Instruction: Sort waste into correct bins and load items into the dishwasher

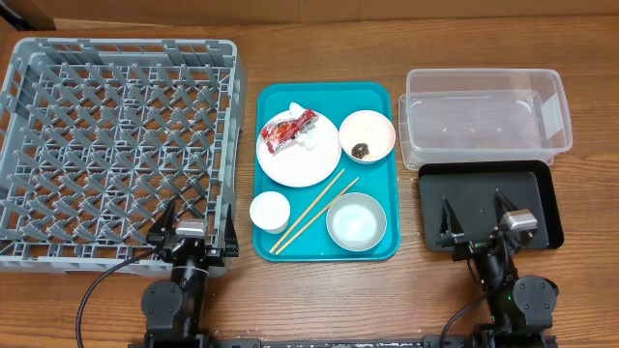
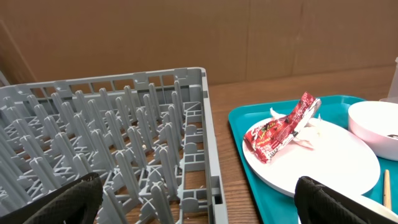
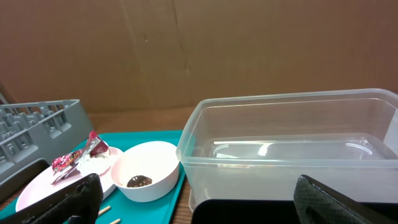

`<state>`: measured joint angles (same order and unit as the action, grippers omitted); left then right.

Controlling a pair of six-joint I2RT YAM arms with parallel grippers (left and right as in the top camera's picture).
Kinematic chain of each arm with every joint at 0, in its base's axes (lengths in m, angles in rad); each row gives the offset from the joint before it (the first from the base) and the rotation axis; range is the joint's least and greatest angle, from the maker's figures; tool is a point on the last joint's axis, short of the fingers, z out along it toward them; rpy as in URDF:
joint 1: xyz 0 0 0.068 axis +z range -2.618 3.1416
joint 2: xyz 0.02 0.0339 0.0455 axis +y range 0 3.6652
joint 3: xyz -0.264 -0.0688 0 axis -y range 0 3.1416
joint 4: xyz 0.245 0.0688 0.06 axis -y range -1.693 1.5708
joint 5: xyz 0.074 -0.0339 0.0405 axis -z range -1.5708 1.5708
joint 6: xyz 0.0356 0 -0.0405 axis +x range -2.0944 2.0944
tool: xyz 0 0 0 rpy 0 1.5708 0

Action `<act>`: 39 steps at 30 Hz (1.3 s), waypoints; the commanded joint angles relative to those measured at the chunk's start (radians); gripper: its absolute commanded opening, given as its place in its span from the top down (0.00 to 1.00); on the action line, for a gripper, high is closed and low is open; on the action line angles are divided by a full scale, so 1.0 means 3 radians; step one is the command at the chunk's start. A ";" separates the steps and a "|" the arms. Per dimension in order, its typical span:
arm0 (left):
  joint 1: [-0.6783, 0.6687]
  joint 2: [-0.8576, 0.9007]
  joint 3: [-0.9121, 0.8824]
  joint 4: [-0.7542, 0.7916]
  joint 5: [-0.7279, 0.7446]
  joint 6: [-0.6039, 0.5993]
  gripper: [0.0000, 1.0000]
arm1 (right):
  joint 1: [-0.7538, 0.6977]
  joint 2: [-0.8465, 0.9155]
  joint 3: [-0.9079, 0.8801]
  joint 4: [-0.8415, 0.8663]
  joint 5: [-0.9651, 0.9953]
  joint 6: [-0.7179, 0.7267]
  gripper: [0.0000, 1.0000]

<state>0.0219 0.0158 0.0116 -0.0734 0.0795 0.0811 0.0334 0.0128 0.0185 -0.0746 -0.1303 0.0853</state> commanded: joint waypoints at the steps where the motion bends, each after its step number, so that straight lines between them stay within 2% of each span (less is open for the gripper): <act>1: 0.0019 -0.0034 -0.0023 0.0009 0.0034 -0.0022 0.00 | -0.0010 -0.0033 -0.0034 0.0018 0.0005 -0.0013 0.00; 39: 0.0019 -0.0034 -0.0023 0.0009 0.0034 -0.0022 0.00 | -0.0009 -0.0033 -0.0034 0.0023 -0.0116 -0.0011 0.00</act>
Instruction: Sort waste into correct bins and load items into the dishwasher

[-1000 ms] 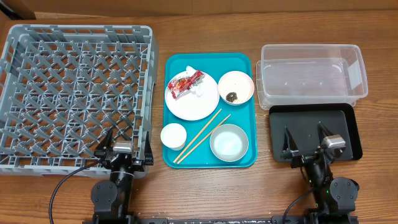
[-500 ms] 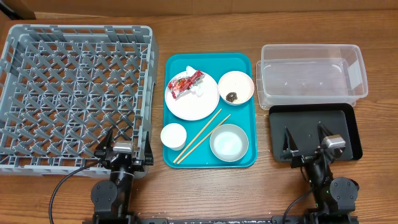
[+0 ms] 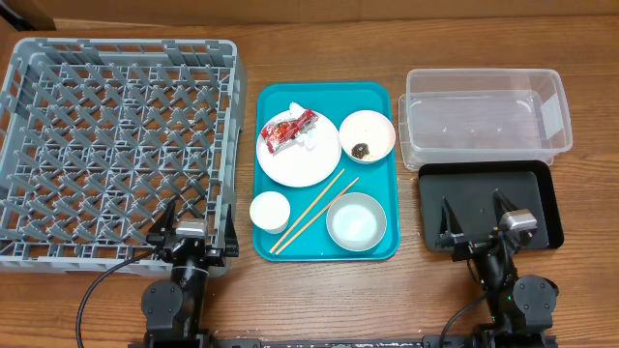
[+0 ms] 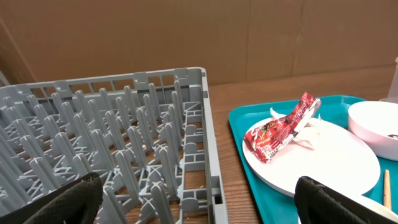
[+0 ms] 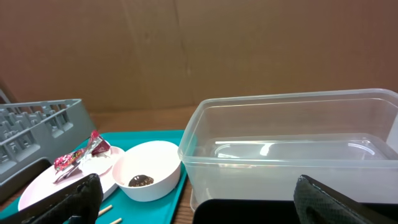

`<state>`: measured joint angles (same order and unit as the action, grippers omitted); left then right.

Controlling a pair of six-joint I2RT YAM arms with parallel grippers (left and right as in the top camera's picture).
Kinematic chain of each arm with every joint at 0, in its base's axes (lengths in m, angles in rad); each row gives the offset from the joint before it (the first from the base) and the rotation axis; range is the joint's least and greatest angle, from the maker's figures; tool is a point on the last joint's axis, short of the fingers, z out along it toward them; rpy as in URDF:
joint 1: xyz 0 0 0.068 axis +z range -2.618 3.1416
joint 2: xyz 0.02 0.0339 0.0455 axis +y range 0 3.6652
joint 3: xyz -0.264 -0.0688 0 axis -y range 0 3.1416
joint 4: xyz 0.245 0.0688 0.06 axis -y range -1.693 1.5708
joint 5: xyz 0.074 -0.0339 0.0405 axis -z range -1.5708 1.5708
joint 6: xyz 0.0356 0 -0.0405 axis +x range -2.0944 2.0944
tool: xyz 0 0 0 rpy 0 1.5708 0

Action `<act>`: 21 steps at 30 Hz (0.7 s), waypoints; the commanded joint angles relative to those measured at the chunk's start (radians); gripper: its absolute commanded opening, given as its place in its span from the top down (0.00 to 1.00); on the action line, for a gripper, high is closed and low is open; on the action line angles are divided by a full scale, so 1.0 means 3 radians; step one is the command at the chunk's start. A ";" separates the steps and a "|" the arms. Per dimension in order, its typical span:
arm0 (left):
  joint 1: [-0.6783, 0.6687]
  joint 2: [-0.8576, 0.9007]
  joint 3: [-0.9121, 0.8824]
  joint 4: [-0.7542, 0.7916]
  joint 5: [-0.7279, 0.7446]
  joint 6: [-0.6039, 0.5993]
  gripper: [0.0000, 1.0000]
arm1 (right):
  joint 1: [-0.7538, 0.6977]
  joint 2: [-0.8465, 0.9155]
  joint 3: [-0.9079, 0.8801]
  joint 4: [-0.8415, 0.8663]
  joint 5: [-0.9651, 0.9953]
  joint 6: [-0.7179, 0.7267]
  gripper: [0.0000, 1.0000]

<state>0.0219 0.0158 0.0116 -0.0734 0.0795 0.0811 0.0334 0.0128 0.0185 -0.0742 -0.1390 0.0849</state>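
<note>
A teal tray (image 3: 372, 244) in the table's middle carries a white plate (image 3: 298, 159) with a red wrapper (image 3: 288, 129) and crumpled tissue, a white bowl (image 3: 367, 136) with dark scraps, a small white cup (image 3: 270, 210), a light-blue bowl (image 3: 356, 219) and chopsticks (image 3: 313, 211). The grey dish rack (image 3: 116, 135) fills the left. A clear bin (image 3: 484, 121) and a black bin (image 3: 488, 206) stand at the right. My left gripper (image 3: 191, 230) stands open at the rack's near right corner. My right gripper (image 3: 479, 224) is open over the black bin's near edge. Both hold nothing.
The wrapper (image 4: 283, 127) and plate (image 4: 323, 158) show right of the rack wall (image 4: 208, 143) in the left wrist view. The right wrist view has the scrap bowl (image 5: 146, 171) left of the clear bin (image 5: 292, 146). Brown cardboard backs the table.
The right wrist view has shifted a touch, the clear bin and bowl sitting slightly further right. Nothing on the table has moved and both grippers remain open.
</note>
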 commanded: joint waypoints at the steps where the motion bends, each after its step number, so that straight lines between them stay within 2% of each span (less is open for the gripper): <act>1: 0.0019 -0.0034 -0.0023 0.0009 0.0034 -0.0022 0.00 | -0.0009 -0.0033 -0.0034 0.0023 -0.0118 -0.0011 0.00; 8: 0.0019 -0.0034 -0.0023 0.0009 0.0034 -0.0022 0.00 | -0.0009 -0.0032 0.0025 0.0015 -0.0355 -0.0009 0.00; 14: 0.0019 -0.0034 -0.0023 0.0009 0.0034 -0.0022 0.00 | -0.0009 0.0008 0.0347 -0.0135 -0.0390 0.0072 0.00; 21: 0.0019 -0.0034 -0.0023 0.0010 0.0034 -0.0022 0.00 | -0.0009 0.0668 0.1129 -0.0462 -0.0392 0.0079 0.00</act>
<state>0.0219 0.0158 0.0116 -0.0734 0.0795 0.0811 0.0334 0.1307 0.2485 -0.2054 -0.2516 0.1017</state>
